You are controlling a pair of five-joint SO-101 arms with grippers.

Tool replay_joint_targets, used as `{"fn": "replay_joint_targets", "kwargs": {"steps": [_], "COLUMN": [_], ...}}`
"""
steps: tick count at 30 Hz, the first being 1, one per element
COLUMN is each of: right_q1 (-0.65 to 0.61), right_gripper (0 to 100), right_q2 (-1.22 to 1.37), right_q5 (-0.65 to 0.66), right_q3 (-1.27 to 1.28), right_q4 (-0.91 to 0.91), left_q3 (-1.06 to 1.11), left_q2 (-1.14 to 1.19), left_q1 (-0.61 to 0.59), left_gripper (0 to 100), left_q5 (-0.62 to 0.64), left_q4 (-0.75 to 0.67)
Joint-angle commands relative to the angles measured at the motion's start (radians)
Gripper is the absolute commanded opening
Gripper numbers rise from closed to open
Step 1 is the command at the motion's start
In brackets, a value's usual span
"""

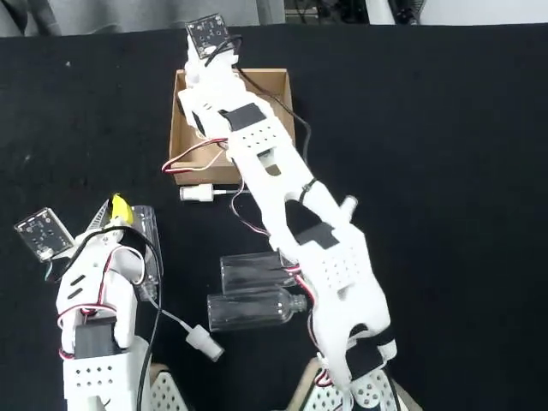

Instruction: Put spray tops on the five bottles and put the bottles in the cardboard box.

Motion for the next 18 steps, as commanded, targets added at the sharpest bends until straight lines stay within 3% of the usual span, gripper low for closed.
{"fn": "replay_joint_targets", "kwargs": {"steps": [1,18], "right_q1": [-0.031,-0.052], "right_gripper": [4.3,4.4], "right_q2": [0.004,0.107], "right_q5": [-0.009,-0.009], "right_q3": [-0.09,-0.186], "right_q4": [-0.012,-0.003], "left_q3": [0.022,0.022], "left_q2": [-0.005,-0.005], "left_q1": [-0.008,-0.008], "left_gripper": [3,3], "left_q5": [-0.009,-0.009], "left_q4": [-0.02,-0.02]}}
